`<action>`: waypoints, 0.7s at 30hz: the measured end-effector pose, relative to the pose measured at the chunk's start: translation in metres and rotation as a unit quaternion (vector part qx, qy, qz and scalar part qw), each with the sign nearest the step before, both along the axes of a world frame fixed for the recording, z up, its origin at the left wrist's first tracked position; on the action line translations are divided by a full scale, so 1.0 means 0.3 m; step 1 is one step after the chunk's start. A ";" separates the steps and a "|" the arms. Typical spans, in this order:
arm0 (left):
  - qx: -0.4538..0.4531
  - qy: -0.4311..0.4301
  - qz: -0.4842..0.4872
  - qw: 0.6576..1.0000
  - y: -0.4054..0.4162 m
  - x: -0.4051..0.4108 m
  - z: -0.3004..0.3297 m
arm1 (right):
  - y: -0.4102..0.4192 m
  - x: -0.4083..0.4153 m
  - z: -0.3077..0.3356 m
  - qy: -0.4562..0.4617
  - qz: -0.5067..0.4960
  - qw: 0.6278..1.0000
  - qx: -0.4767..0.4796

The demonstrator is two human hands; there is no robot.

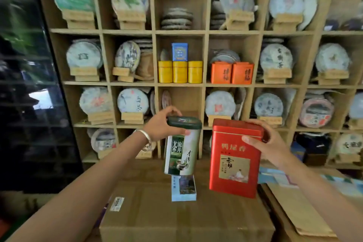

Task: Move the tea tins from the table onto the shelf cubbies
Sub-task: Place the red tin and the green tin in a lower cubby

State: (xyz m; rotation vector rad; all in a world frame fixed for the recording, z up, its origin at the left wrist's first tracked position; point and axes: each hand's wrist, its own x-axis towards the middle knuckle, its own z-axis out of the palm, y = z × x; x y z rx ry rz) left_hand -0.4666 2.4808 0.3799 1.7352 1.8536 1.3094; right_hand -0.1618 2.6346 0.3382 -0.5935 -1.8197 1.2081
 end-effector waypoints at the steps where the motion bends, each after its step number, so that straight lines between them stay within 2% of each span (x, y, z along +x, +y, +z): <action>1: -0.002 -0.002 0.010 1.000 -0.016 -0.049 -0.005 | 0.002 -0.060 0.006 -0.007 0.012 1.000 0.002; 10: 0.008 -0.039 0.060 0.997 0.026 -0.400 -0.073 | 0.149 -0.487 0.028 -0.023 0.074 0.997 0.023; 21: 0.014 -0.041 0.108 0.993 0.382 -0.798 -0.135 | 0.616 -0.941 -0.014 -0.005 0.095 0.995 0.016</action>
